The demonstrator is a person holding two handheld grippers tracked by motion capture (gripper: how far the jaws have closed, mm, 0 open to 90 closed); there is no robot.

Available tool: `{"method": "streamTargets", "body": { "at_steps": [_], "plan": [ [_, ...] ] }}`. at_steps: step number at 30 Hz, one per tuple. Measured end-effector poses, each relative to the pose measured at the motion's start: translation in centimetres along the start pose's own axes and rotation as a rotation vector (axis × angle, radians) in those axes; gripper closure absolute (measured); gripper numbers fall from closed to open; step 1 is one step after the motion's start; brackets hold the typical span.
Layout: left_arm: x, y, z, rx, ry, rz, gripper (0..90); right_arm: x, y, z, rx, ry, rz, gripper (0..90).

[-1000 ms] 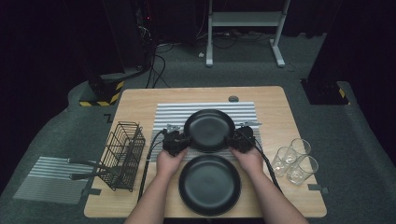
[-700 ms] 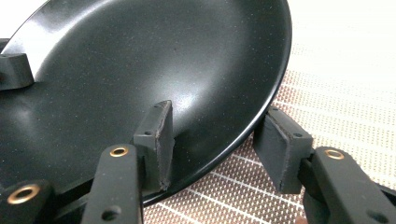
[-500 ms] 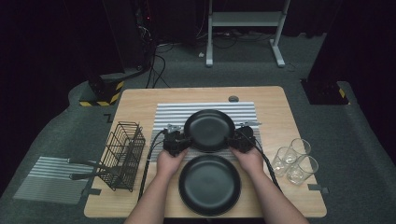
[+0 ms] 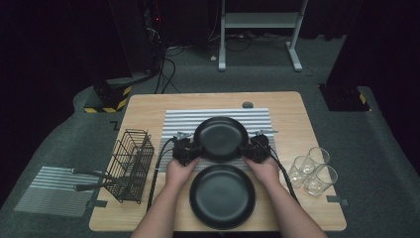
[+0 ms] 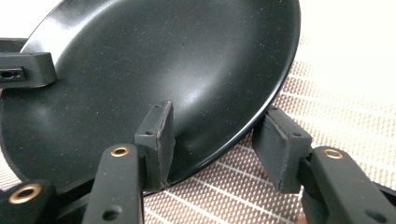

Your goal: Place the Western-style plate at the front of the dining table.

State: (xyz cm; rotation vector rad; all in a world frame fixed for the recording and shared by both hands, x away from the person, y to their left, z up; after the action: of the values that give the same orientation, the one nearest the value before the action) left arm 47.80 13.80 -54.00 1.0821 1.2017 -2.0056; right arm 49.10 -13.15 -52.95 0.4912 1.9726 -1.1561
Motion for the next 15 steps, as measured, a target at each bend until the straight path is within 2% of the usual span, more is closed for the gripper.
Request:
{"method": "streamTargets", "body": {
  "at_steps": [11, 15],
  "plan": [
    [-0.05, 0.15, 0.08, 0.011, 0.011, -0.004, 49.0, 0.51, -0.54, 0.14, -0.005, 0.0, 0.016, 48.2],
    [-0.02, 0.12, 0.11, 0.011, 0.011, -0.004, 49.0, 0.42, -0.47, 0.0, 0.03, -0.017, 0.036, 48.3]
  ]
}}
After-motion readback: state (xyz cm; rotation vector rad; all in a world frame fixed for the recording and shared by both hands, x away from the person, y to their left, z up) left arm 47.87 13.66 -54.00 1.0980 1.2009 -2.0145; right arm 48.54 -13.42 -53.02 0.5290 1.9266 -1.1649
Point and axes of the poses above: each handheld gripper's, and its own axes: y roughly forward along the jaws, x roughly out of its underside, z roughly to its right, the point moved 2 cm from there along y, roughly forward along the jaws, and after that the axes turned 10 degrees about z, right-handed, at the moved point
